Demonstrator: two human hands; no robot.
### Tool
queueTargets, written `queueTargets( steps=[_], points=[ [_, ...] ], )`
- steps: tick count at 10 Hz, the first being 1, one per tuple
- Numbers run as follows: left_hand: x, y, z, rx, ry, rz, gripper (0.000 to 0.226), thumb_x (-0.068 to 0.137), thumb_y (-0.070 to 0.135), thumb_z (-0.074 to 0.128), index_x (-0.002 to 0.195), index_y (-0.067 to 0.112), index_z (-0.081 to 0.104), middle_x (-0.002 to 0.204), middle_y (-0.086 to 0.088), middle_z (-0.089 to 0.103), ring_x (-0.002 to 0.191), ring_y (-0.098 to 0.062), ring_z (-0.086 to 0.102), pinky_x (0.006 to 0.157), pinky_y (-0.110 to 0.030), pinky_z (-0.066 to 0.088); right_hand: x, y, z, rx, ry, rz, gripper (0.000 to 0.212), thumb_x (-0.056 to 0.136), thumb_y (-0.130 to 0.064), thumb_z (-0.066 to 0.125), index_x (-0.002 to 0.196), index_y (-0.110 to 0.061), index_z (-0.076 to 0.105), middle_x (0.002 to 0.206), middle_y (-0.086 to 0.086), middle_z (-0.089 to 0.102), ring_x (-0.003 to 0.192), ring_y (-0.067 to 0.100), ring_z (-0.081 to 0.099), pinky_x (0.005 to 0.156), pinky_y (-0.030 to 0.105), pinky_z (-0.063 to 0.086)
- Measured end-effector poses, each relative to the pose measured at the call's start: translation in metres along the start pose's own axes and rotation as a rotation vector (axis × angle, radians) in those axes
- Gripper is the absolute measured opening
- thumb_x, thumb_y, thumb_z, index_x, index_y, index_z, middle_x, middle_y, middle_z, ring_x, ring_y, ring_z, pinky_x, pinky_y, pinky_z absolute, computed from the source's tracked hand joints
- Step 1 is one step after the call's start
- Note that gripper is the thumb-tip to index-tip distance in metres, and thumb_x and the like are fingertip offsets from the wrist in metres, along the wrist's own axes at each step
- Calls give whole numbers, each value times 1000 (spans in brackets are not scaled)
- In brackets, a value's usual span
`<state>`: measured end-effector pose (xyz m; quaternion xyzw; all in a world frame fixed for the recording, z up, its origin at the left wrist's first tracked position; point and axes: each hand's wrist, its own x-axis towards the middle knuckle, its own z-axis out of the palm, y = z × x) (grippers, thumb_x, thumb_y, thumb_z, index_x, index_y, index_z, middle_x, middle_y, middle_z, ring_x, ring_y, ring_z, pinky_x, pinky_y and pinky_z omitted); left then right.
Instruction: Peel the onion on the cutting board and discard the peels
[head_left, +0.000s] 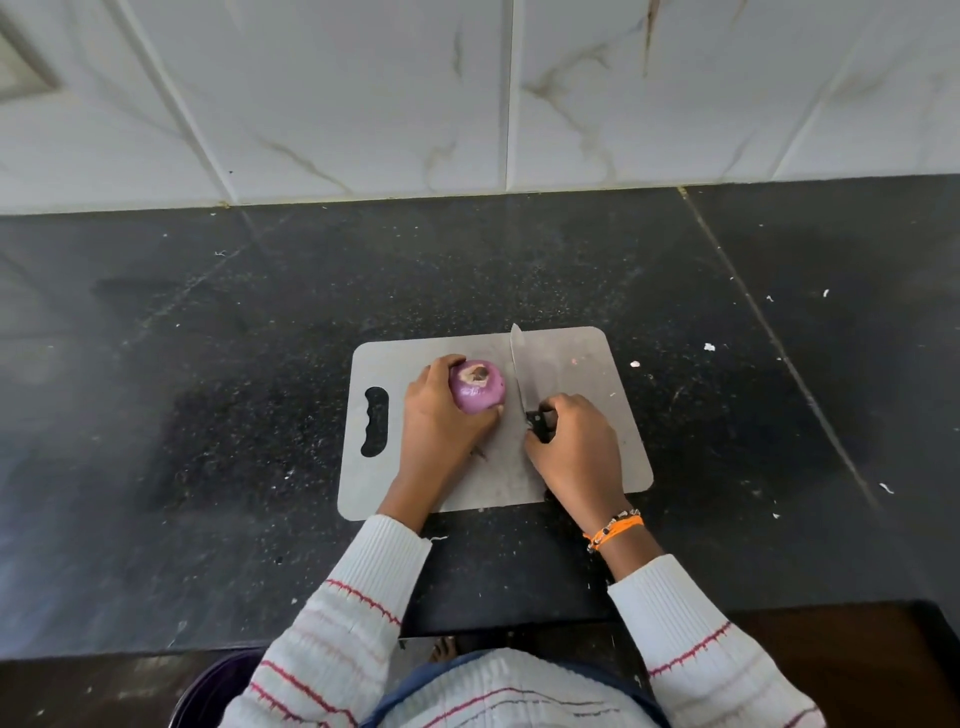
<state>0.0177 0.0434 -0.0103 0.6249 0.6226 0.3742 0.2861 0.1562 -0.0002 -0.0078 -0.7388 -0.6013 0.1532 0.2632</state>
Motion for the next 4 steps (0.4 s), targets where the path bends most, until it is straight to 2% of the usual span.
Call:
queueTargets(
  steps=[1, 2, 3, 4],
  points=[
    [-1, -2, -1, -10, -7, 0, 63, 63, 25, 82, 118, 20, 52, 108, 5, 58, 102, -17, 54, 86, -25, 43, -1, -1, 0, -4, 7, 13, 24, 82, -20, 65, 104, -10, 61, 100, 5, 61, 89, 20, 58, 64, 20, 31],
    [-3, -6, 0, -26, -26, 27, 62, 64, 22, 81, 118, 20, 51, 108, 5, 55, 103, -18, 53, 87, -26, 43, -2, 1, 1, 0, 7, -2, 27, 82, -23, 67, 106, -11, 60, 102, 4, 60, 91, 20, 59, 65, 22, 38],
    [-5, -3, -2, -2, -69, 43, 69, 67, 24, 81, 126, 19, 45, 115, 5, 49, 109, -16, 49, 90, -25, 40, 0, 2, -3, 26, -14, -12, 33, 83, -28, 68, 112, -14, 59, 106, 1, 60, 93, 17, 59, 71, 25, 47],
    [-1, 2, -4, 6, -37, 83, 80, 73, 38, 75, 137, 13, 34, 133, -3, 41, 120, -17, 39, 96, -22, 29, 8, -3, -22, 213, 35, -47, 24, 84, -26, 67, 105, -14, 65, 97, -1, 62, 84, 12, 60, 71, 20, 48]
  ],
)
